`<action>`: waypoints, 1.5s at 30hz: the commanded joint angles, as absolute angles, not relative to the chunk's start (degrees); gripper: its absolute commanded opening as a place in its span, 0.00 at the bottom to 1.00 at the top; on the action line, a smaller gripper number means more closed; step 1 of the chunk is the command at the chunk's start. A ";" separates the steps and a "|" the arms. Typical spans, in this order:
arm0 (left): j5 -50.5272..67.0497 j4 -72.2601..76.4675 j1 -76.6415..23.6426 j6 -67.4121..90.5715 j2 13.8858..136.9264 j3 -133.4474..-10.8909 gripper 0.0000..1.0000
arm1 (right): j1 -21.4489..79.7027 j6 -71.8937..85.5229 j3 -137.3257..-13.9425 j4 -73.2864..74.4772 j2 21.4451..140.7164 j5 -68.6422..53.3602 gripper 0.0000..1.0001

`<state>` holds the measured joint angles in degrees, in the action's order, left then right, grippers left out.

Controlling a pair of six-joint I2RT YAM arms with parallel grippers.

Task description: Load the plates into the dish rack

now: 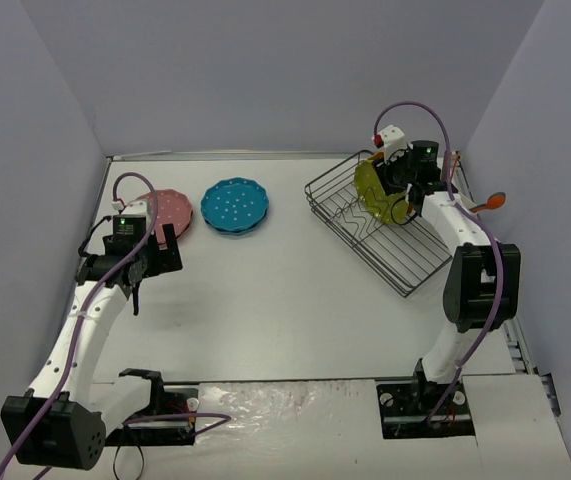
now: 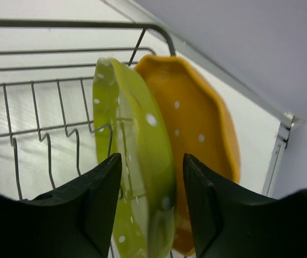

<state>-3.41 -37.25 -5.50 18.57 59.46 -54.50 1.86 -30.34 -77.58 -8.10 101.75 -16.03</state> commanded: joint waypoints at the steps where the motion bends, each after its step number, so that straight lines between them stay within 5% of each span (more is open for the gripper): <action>1: -4.66 -36.04 -5.11 17.77 59.05 -55.55 0.97 | 1.58 -28.30 -79.06 -17.37 98.13 -17.37 0.52; 13: -4.45 -35.82 -5.19 18.32 59.19 -55.46 0.97 | 2.01 -22.02 -77.43 -18.37 88.36 -18.38 0.78; 21: -3.16 -35.01 -5.19 24.43 60.96 -56.29 0.97 | 3.96 -2.26 -67.24 -23.37 74.35 -17.51 0.99; 33: 3.73 -21.16 -5.27 47.37 71.21 -56.76 0.97 | 12.37 22.60 -44.62 -38.89 60.56 -15.25 1.00; 45: 7.01 -20.05 -7.72 54.23 97.61 -76.48 0.96 | 14.88 27.39 -35.60 -42.59 57.25 -20.04 1.00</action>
